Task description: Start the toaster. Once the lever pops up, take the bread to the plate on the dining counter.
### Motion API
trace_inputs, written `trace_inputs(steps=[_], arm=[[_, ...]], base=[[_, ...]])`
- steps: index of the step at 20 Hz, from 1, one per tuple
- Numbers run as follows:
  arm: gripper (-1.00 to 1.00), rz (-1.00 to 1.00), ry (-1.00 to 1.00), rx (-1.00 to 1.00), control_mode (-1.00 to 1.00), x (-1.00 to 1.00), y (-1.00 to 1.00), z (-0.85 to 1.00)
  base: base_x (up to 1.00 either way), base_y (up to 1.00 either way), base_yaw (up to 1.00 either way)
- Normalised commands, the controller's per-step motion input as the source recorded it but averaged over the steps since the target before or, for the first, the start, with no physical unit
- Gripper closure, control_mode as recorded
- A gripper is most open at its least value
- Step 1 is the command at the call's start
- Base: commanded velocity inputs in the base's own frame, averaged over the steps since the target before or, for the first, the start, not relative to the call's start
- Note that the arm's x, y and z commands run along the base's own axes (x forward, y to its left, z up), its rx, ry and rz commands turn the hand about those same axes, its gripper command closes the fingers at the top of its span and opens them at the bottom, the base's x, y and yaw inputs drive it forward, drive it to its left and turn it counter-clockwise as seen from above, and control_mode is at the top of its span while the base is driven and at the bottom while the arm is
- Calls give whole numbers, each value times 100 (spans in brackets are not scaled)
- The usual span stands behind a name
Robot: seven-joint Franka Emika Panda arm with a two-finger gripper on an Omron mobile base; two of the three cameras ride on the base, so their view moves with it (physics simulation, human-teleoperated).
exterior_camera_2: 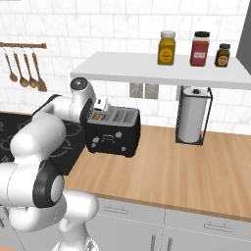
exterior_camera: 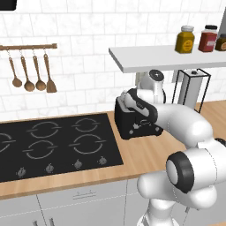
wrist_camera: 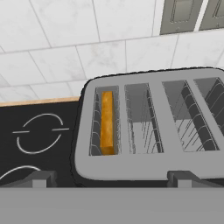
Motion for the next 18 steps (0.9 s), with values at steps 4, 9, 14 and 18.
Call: trace_inputs(steps=[4, 9, 14, 18], arm=[[-100, 0, 0, 0, -100, 0, 0, 0], [-100, 0, 0, 0, -100, 0, 0, 0], [-100, 0, 0, 0, -100, 0, 0, 0], [-100, 0, 0, 0, -100, 0, 0, 0]], base=[[0, 0, 0], [0, 0, 0], [0, 0, 0], [0, 0, 0]])
